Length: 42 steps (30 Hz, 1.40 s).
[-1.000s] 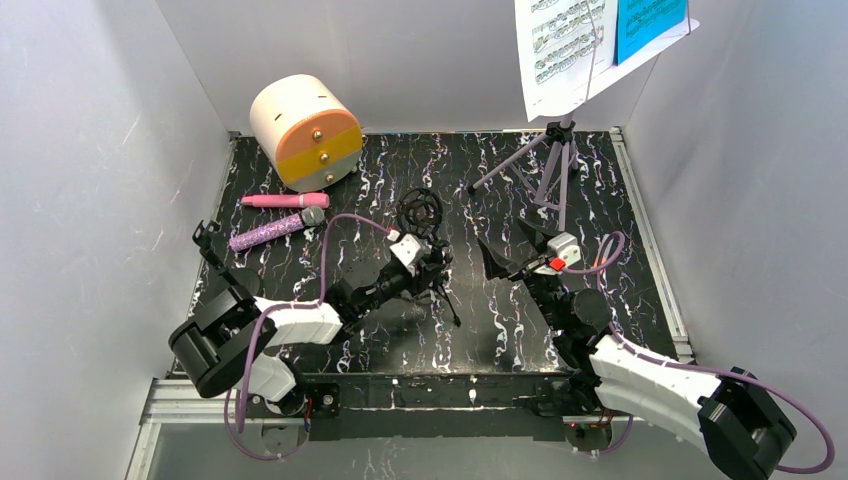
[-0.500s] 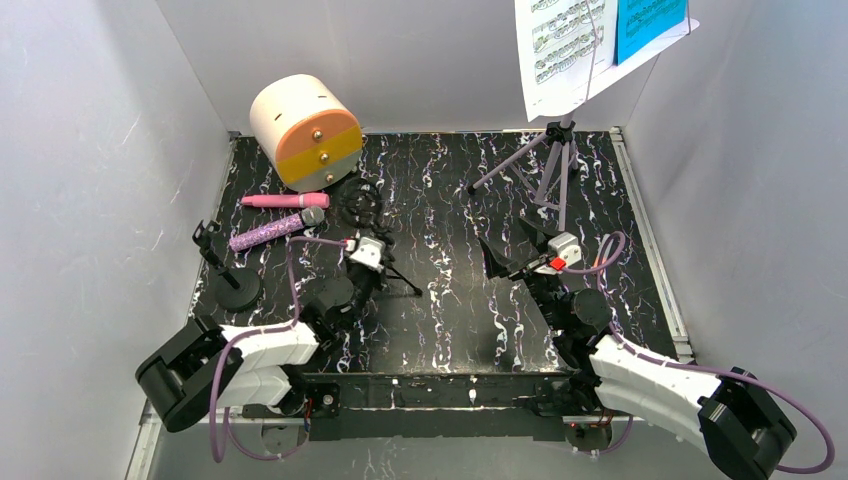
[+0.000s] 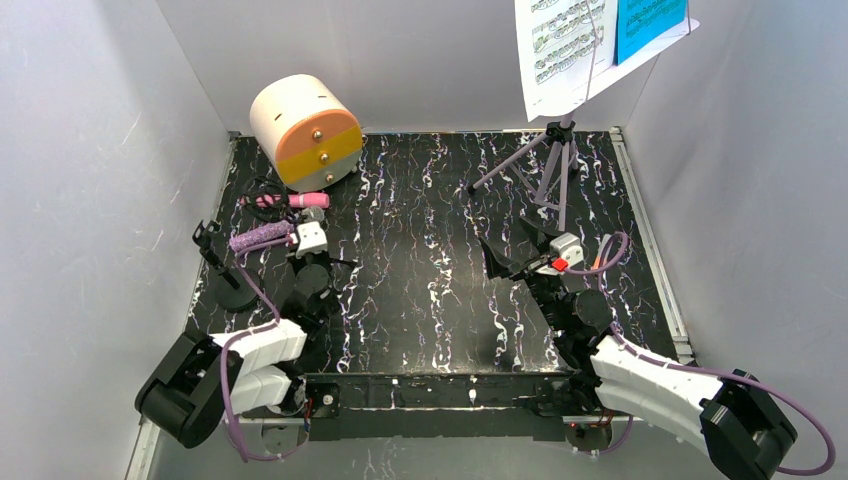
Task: Pack up the instrument practice props
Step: Move the microphone stand to the center of the board.
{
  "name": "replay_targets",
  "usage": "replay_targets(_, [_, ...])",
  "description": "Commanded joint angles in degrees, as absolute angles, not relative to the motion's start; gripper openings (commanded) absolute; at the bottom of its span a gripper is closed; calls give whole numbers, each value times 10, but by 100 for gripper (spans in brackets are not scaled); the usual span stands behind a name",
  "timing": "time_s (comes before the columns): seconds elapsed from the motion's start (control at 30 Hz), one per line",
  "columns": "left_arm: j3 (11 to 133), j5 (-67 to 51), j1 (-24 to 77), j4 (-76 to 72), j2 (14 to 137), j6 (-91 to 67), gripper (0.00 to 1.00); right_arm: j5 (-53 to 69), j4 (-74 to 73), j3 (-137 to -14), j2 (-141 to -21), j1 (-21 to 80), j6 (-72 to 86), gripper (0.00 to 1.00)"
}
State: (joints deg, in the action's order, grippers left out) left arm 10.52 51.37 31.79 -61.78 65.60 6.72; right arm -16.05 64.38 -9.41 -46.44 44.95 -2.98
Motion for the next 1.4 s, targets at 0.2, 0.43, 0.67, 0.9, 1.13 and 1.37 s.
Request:
replay_targets(0.2, [120,601,208,-635,695,80,0,-143,671,-91,-479,446,-15,98])
replay_targets(0.43, [120,623,176,-659,722,46,5,-141,668,-99,-503,445,-13,98])
replay_targets(0.67, [94,581,176,-583,617,-53,44,-141,622,-119,-505,444,-4,99])
replay_targets(0.9, [169,537,194,-345,562,-188,63,-159,511,-159,-492,443,24,99])
replay_targets(1.13, [219,454,218,-135,510,-313,71,-199,315,-246,-499,430,36,99])
replay_targets(1.37, [252,295,219,-65,402,-284,76,-130,200,-314,-525,323,64,99])
